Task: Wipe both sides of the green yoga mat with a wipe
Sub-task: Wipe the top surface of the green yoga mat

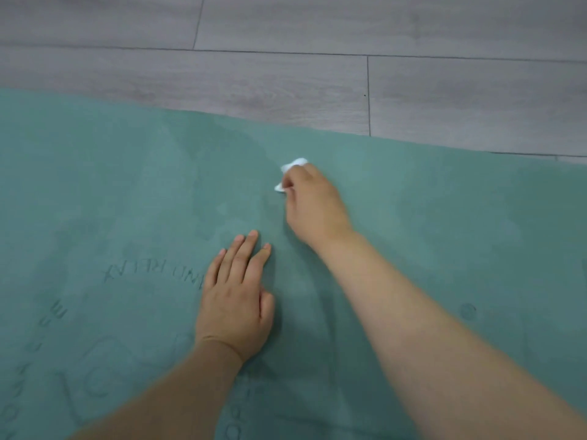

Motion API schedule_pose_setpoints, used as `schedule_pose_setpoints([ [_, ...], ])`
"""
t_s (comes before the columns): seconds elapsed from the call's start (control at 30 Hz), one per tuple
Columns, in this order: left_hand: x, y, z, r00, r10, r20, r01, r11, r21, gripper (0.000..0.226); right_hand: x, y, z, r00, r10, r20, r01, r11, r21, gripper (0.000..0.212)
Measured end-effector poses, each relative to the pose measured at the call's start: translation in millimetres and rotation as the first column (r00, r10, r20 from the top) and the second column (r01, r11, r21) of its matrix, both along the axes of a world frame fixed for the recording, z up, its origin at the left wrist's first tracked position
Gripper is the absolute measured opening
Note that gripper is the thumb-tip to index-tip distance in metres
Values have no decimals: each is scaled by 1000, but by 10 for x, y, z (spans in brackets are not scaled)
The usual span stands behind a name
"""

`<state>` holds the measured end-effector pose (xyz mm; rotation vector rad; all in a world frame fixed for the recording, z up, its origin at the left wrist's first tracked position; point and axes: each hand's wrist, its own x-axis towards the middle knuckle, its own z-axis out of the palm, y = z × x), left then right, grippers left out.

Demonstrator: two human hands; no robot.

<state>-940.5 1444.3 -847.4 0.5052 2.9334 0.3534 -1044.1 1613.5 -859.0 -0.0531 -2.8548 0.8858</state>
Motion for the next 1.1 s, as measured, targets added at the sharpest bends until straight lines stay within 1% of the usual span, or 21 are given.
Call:
schedule_pose_setpoints([
  [0.03,1,7,-4,1000,-4,5,4,1000,-3,65,-36,-26,53,990,138,16,-138,990,14,14],
  [0.07,3,5,-3,1000,-7,11,7,1000,-5,65,-36,87,92,984,181,6,-181,983,25,13],
  [0.1,5,-3,2,1000,-4,15,4,1000,-5,65,-15,307,103,993,120,-1,-120,992,24,13],
  [0.13,3,-4,7,1000,0,17,0,1000,-5,65,44,581,144,1000,-3,-6,4,999,53,14],
  [0.2,4,3,7,1000,1,17,-1,1000,-6,65,362,1614,-34,947,-320,-24,316,917,242,14],
  [0.27,5,1,13,1000,-3,24,4,1000,-13,65,767,2437,-103,777,-628,37,591,749,300,14],
  [0.3,-2,-1,14,1000,-6,27,7,1000,-18,65,890,2668,-123,697,-717,17,657,648,385,15],
  [0.37,-16,-2,10,999,-12,33,13,1000,-26,65,912,2623,-103,587,-809,27,723,539,432,11],
  [0.4,-16,0,8,999,-12,36,13,1000,-26,65,770,2336,-60,536,-842,51,793,524,310,13],
  [0.43,-13,-2,9,999,-10,36,11,1000,-22,65,546,2017,9,560,-827,41,816,560,146,16],
  [0.5,-10,-8,15,999,-10,34,11,1000,-17,65,74,1326,-5,717,-697,7,695,716,63,18],
  [0.6,-16,-10,15,999,-14,39,14,1000,-21,65,-461,106,13,970,-239,-43,236,969,-70,15],
  [0.67,-6,-9,13,999,-9,42,10,1000,-18,66,-559,-275,67,998,59,-17,-60,998,-14,12],
  [0.73,-4,-14,16,999,-7,45,7,1000,-10,66,-560,-88,80,980,198,-8,-198,980,17,14],
  [0.77,-6,-16,16,999,-8,44,8,1000,-7,66,-526,147,100,989,149,-7,-148,988,42,17],
  [0.83,-10,-17,12,999,-7,42,8,1000,-3,65,-356,797,121,995,-87,-49,91,991,94,21],
  [0.9,-6,-16,5,999,-6,45,7,1000,-6,65,-31,1627,102,937,-350,-17,347,921,177,19],
  [0.97,-1,-14,2,999,-9,44,10,1000,-23,64,330,2569,-95,834,-548,62,514,814,271,21],
  [1.0,2,-12,2,999,-10,42,11,999,-33,64,501,3061,-282,777,-622,94,588,772,241,30],
  [1.03,0,-10,2,999,-9,41,11,999,-40,64,643,3417,-431,735,-677,44,653,724,223,43],
  [1.1,-9,-13,1,999,-9,44,11,999,-47,65,711,3419,-359,707,-707,-11,681,677,279,41],
])
